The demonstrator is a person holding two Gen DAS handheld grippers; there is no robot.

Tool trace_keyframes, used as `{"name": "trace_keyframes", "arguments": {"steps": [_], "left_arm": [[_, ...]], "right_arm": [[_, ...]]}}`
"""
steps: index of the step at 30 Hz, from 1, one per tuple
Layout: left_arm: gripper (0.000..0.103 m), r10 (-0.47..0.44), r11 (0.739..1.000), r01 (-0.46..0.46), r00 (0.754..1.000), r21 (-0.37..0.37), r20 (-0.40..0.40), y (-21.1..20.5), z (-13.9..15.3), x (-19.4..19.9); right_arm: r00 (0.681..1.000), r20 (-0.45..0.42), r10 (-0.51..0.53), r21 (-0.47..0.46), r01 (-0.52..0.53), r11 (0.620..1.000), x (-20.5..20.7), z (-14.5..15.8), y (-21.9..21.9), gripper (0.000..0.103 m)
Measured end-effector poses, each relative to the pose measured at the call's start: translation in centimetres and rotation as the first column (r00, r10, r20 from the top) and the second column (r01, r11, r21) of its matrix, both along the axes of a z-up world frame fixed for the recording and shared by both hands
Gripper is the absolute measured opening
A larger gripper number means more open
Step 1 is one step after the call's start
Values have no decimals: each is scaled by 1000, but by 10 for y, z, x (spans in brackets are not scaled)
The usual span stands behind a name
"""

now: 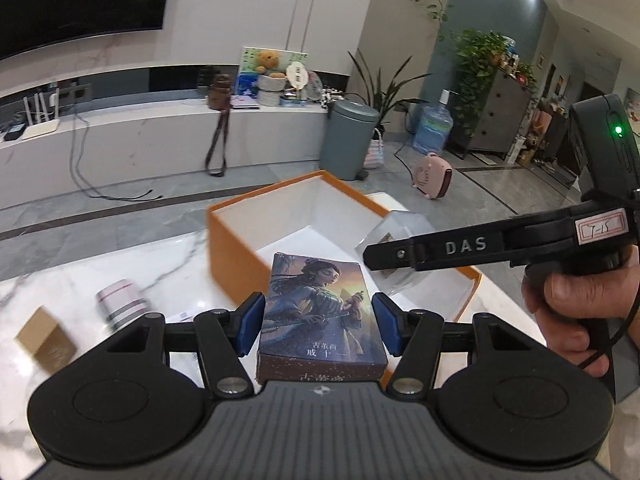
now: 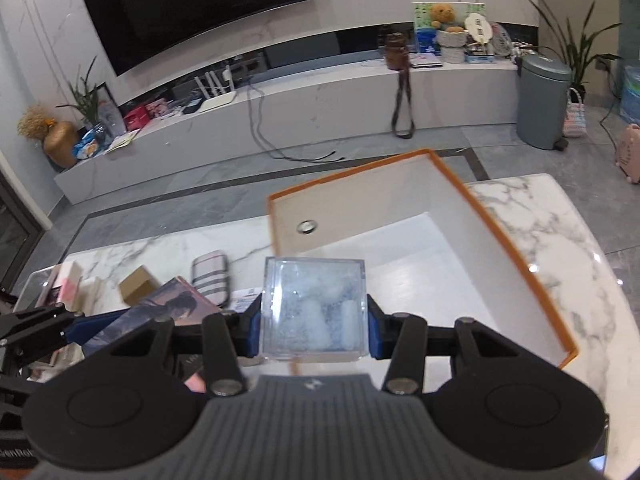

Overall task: Organize rigid objects
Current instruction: 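Carry the book in the left tool while the right tool carries the clear box to the orange box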

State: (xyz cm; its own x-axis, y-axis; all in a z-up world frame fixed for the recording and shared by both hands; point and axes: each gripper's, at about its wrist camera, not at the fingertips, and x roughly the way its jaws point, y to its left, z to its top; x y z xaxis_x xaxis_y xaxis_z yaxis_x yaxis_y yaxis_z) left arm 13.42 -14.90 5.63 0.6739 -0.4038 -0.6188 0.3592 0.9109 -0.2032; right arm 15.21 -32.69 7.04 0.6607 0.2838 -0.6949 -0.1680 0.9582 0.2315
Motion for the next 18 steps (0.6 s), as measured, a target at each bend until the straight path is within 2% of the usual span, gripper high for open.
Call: {"name": "trace_keyframes", "arguments": {"steps": [5,8,18], "left_arm": [[67,-34,999,35,999,5,-8,-27,-9,22],[67,-65,997,65,998,36,-3,-43,-13,29],[67,-128,981,130,992,145,-20,-88,-36,34]], "right_arm": [[1000,-2,-24,-33,24,999,12,-9,-20,49],[999,-18,-43,-47,43,998,19,-18,-33,49],[992,-94,-84,-203,64,977,29,-53,-53,49]]}}
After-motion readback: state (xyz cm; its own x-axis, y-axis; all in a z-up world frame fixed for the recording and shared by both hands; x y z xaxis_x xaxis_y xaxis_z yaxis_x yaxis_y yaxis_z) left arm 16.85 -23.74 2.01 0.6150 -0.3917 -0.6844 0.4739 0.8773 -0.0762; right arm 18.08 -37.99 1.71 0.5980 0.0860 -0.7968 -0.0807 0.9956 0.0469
